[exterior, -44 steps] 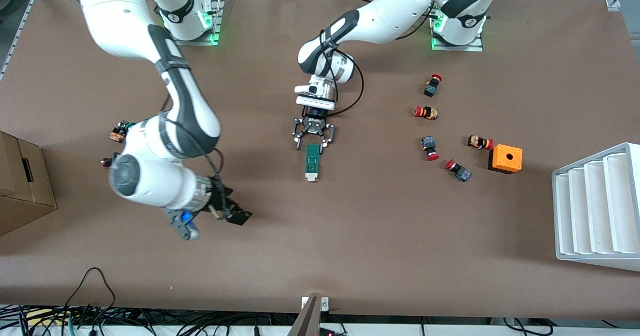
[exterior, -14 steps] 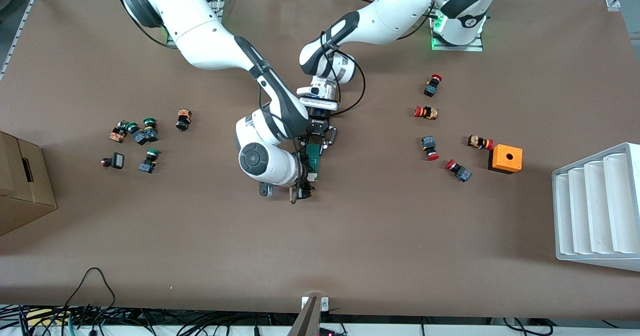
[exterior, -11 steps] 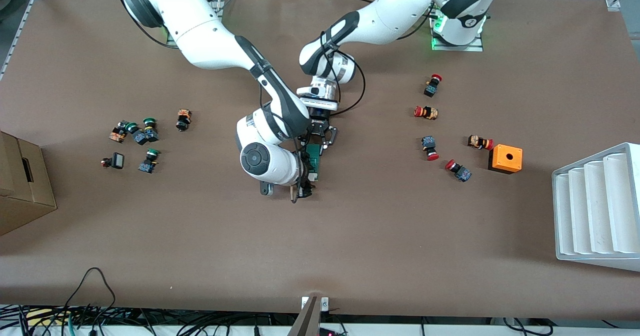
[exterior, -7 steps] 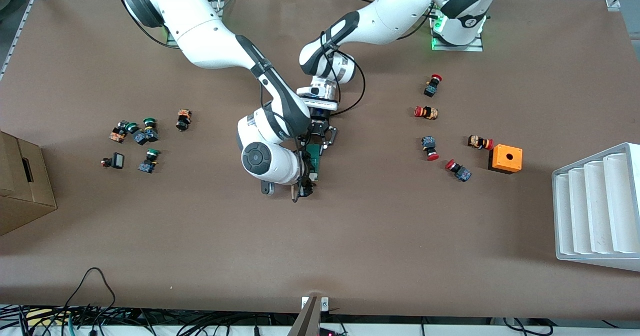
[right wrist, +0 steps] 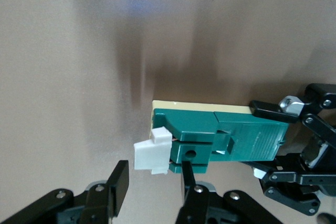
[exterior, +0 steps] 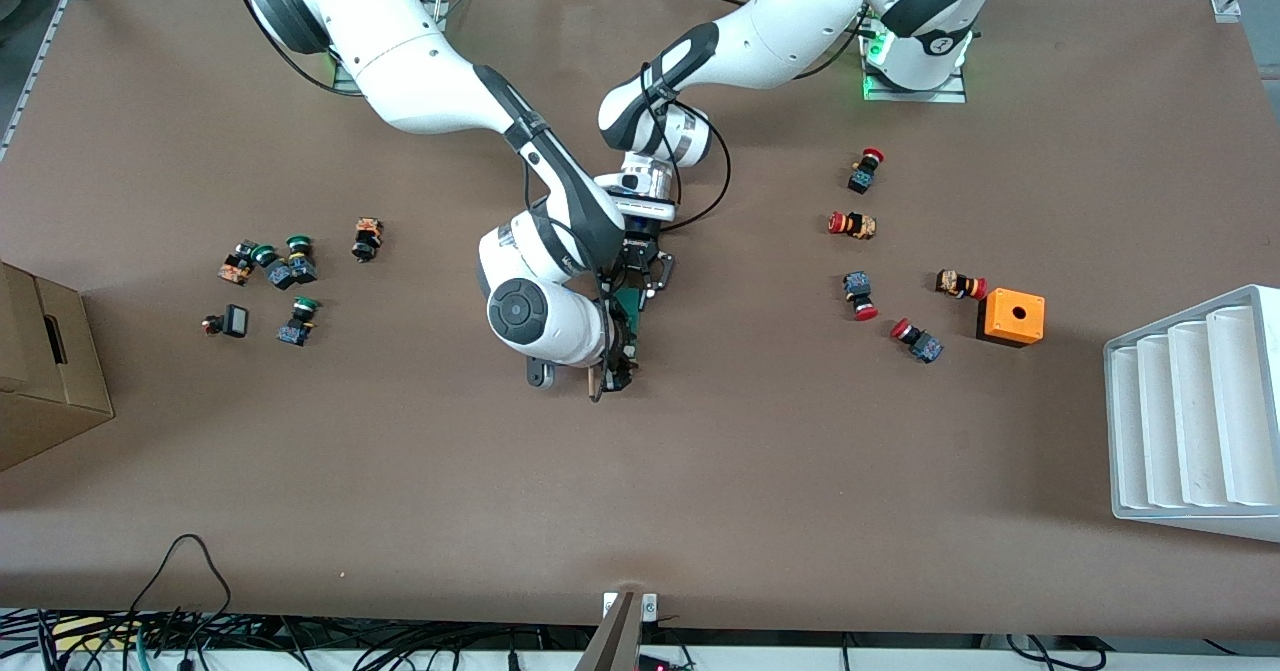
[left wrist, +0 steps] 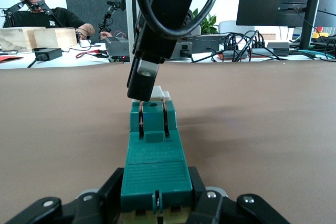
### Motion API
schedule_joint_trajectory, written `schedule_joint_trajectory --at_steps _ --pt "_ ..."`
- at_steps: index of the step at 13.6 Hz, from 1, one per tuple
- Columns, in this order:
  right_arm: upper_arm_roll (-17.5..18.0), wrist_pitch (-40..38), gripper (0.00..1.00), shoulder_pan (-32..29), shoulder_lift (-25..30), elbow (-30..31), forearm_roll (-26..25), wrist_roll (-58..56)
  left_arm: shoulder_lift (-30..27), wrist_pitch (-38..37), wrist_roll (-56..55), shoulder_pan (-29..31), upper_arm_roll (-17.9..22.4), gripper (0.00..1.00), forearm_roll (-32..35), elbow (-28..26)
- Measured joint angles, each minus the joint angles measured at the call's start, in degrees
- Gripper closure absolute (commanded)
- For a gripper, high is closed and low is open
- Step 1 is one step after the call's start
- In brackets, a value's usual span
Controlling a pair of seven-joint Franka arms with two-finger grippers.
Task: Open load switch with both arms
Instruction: 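Grasp the white switch handle with the right gripper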
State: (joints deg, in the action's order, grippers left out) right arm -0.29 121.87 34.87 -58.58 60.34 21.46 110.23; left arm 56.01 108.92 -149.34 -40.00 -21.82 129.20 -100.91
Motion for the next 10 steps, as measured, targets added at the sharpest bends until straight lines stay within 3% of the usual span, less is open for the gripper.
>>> schedule_joint_trajectory --at_steps 5,10 --pt "0.0 -0.1 0.51 -0.1 0.0 0.2 0.0 0.0 0.0 0.0 0.0 0.0 0.0 0.64 0.0 0.0" --pt "0.0 -0.4 0.66 -0.2 0.1 0.2 0.0 0.0 0.1 0.0 0.0 0.0 0.0 0.64 -0.1 0.2"
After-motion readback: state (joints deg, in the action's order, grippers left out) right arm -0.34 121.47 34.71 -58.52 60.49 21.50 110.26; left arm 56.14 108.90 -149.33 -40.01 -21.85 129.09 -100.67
